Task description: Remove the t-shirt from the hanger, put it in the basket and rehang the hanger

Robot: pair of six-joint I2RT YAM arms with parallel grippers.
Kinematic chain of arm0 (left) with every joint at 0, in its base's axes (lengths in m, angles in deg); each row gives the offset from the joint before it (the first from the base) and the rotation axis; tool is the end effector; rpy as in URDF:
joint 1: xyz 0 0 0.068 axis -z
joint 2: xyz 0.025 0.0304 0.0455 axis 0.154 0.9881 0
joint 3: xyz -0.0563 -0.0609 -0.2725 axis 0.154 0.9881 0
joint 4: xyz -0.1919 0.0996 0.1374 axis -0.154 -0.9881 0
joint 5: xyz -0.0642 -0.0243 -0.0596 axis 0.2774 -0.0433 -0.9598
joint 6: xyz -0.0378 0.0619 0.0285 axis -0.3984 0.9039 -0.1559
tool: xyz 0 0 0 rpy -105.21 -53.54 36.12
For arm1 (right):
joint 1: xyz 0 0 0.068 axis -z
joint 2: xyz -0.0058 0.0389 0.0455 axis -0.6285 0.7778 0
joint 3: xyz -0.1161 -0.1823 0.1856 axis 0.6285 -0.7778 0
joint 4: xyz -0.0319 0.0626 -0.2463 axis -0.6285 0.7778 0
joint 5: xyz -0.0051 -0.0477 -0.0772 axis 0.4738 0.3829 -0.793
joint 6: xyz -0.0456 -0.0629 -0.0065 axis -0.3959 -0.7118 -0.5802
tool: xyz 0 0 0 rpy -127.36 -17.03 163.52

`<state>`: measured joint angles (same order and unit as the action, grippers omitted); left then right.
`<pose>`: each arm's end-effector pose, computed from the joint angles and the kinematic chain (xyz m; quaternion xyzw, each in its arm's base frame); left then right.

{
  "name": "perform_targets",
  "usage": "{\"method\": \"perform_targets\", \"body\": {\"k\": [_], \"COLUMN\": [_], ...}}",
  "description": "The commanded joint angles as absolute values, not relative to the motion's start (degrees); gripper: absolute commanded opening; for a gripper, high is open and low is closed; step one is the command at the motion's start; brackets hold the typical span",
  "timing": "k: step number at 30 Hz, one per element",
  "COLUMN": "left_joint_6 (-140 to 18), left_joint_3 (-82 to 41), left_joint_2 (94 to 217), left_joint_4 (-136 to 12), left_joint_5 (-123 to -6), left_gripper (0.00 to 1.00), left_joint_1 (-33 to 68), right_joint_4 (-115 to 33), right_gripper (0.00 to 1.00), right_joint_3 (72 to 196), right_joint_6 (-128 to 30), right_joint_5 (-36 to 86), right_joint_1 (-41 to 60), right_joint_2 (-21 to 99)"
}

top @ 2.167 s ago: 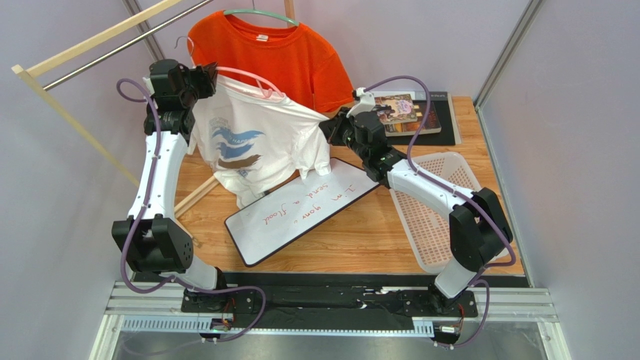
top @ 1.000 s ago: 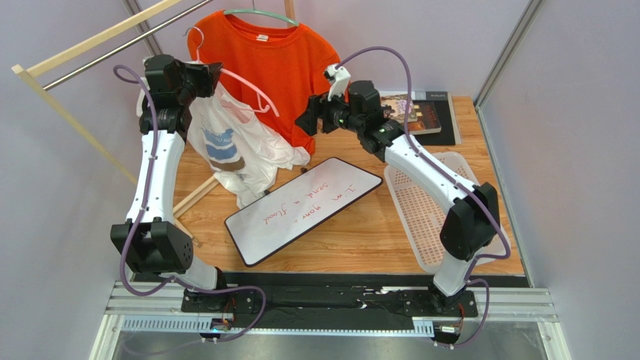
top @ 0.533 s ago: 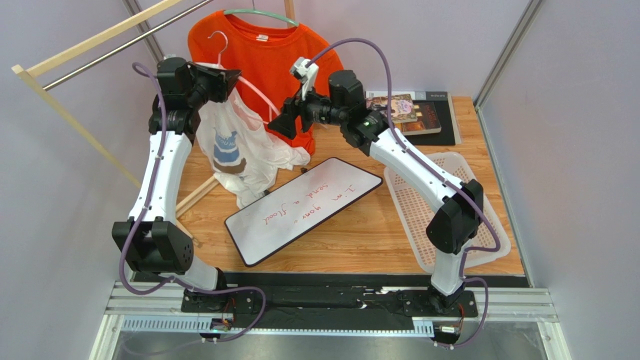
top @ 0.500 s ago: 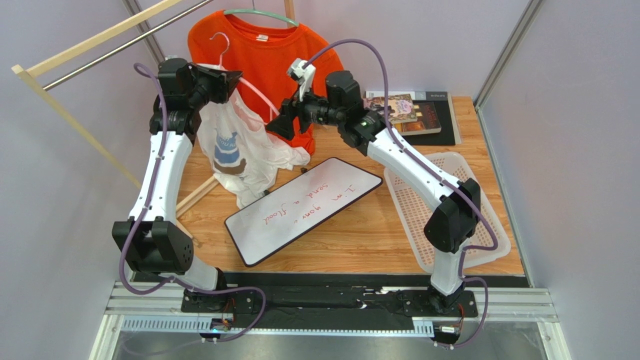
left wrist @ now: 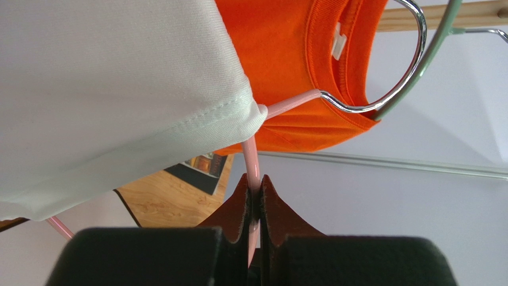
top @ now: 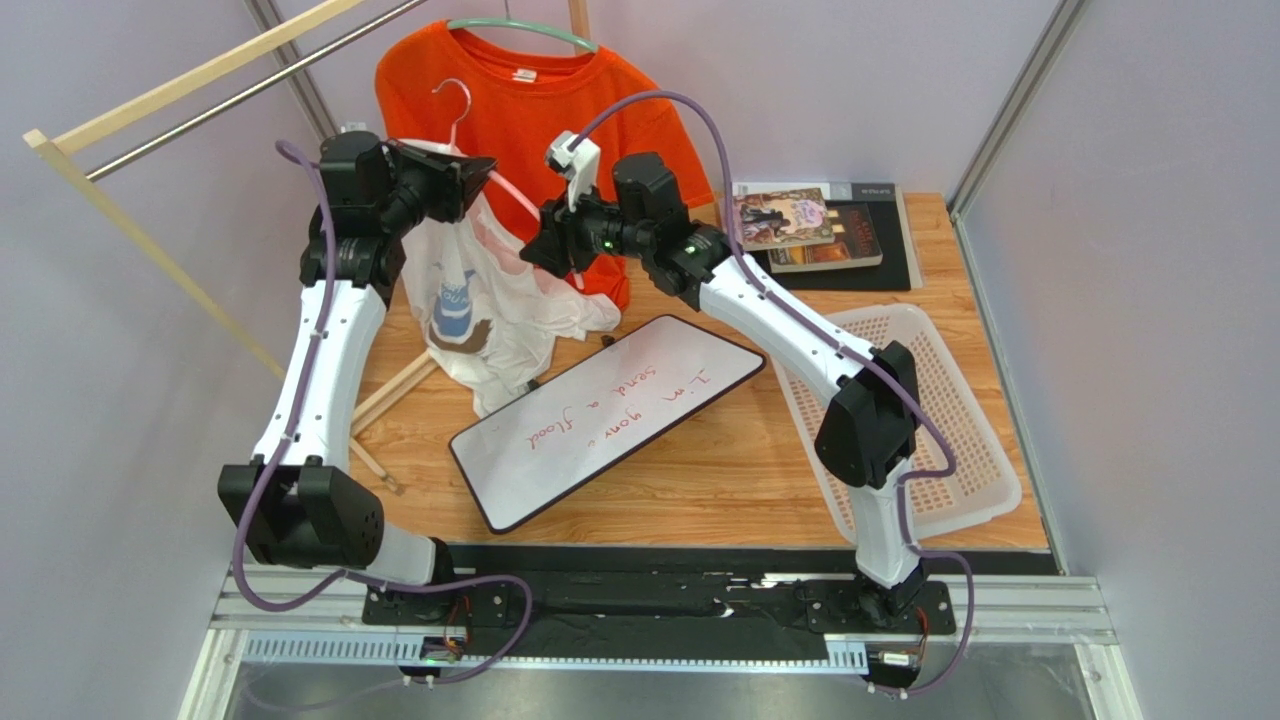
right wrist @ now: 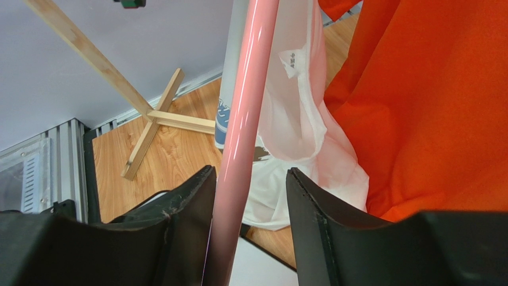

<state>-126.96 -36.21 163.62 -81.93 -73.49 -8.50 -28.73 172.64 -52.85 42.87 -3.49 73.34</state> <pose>0.3551 -0.0220 0.4362 -0.4115 0.6621 -0.4788 0.4038 0.3572 0.3647 0.3837 -0.3863 0.6809 0.3890 0.4855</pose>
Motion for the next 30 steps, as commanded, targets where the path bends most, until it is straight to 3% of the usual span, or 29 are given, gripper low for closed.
{"method": "perform_targets", "body": {"k": [1, 4, 5, 12, 17, 20, 24, 30], "left_joint_6": [-127.21, -126.95, -126.34, -121.94, -120.27, -118.95, -115.62, -104.2], "left_joint_3": [-36.62, -36.36, -36.27, -35.22, -32.23, -31.26, -31.43, -31.69], "left_joint_2": [160.18, 159.74, 159.22, 157.37, 154.21, 153.41, 152.01, 146.82], "left_joint_4": [-78.37, -79.51, -80.12, -82.94, -84.43, -85.48, -88.03, -97.09], "left_joint_5": [-75.78, -75.96, -76.05, -76.4, -74.2, -74.2, -74.99, -67.1], "left_gripper": [0.0, 0.0, 0.0, 0.04, 0.32, 0.41, 0.48, 0.52], "left_joint_1": [-7.37, -7.37, -7.37, -7.54, -7.63, -7.72, -8.51, -12.38], "right_joint_4": [-31.75, -33.33, -33.42, -36.31, -43.33, -46.16, -47.66, -48.36], "right_gripper": [0.42, 0.17, 0.0, 0.0, 0.0, 0.0, 0.0, 0.0], "right_joint_3": [177.52, 178.05, 178.05, 172.34, 165.31, 163.55, 163.28, 160.48], "right_joint_6": [-51.88, -49.86, -49.25, -48.27, -43.73, -41.34, -38.79, -36.33], "right_joint_5": [39.45, 40.15, 39.55, 38.04, 38.57, 39.89, 41.47, 44.19], "right_joint_1": [-4.48, -4.65, -4.83, -5.27, -4.65, -4.04, -3.51, -2.46], "right_joint_2": [75.24, 75.77, 75.68, 71.73, 68.48, 67.95, 67.33, 64.96]}}
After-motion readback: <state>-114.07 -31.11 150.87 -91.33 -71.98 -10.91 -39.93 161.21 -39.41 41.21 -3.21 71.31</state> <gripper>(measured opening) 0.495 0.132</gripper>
